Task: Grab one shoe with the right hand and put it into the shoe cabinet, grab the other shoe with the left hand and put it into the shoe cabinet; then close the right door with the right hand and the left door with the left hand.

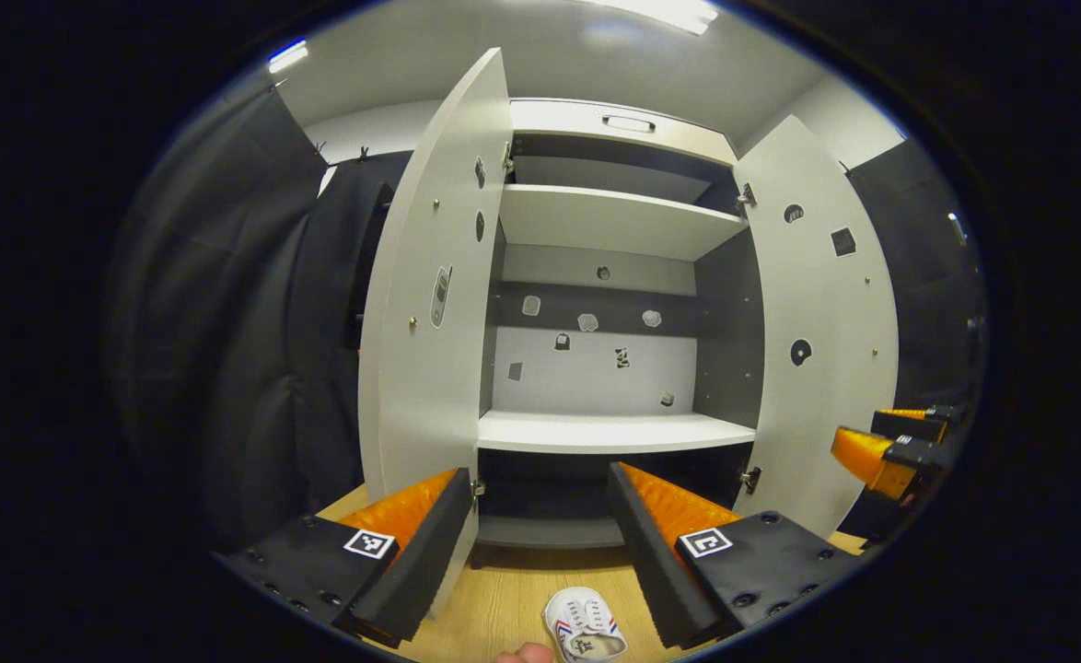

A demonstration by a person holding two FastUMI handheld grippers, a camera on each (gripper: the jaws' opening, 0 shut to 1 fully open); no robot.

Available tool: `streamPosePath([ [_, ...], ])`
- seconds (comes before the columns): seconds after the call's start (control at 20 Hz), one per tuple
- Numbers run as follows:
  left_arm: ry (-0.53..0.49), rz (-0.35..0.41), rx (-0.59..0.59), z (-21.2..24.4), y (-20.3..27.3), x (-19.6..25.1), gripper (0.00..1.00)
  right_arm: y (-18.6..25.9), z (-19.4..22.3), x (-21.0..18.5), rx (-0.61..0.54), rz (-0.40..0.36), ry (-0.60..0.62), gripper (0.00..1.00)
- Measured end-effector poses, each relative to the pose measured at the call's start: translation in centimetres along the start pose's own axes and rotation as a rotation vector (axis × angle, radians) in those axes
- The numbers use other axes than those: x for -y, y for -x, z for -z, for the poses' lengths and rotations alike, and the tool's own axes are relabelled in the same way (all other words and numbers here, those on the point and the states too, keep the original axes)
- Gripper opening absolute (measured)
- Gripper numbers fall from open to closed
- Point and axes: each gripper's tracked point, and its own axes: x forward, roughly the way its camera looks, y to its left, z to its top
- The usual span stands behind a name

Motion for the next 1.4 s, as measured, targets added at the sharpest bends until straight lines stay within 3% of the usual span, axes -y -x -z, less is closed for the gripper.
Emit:
streamPosePath([
  [0.25,-0.001,-0.012,0.029,-0.8,0.2,-0.5,0.96,-1.5,13.7,-2.3,-0.264,-0.052,0.03,0.93],
  [0.55,-0.022,-0.018,0.054,-1.6,0.8,-0.7,0.96,0.2,29.5,-3.0,-0.63,-0.087,0.091,0.91],
  [0.65,-0.02,-0.015,0.055,-1.6,0.8,-0.6,0.96,0.0,32.6,-2.7,-0.702,-0.087,0.126,0.9],
  [0.9,-0.01,-0.01,0.034,-1.1,1.0,0.0,0.96,-4.8,35.5,-2.6,-0.705,-0.083,0.071,0.84],
  [1.0,-0.018,-0.008,0.029,-1.1,1.2,0.2,0.96,-5.9,35.6,-3.6,-0.667,-0.143,0.052,0.74],
  [1.05,-0.022,-0.009,0.034,-1.3,1.3,0.3,0.96,-5.6,35.7,-3.9,-0.664,-0.166,0.072,0.6],
  [1.2,-0.026,-0.007,0.049,-1.7,1.6,0.6,0.96,-6.4,35.7,-2.3,-0.613,-0.09,0.151,0.33],
  [1.25,-0.025,-0.005,0.053,-1.9,1.7,0.7,0.96,-6.3,35.4,-2.4,-0.605,-0.088,0.143,0.08],
  [1.4,-0.027,-0.003,0.06,-2.0,1.9,1.0,0.96,-5.9,34.9,-2.5,-0.621,-0.068,0.128,0.02],
])
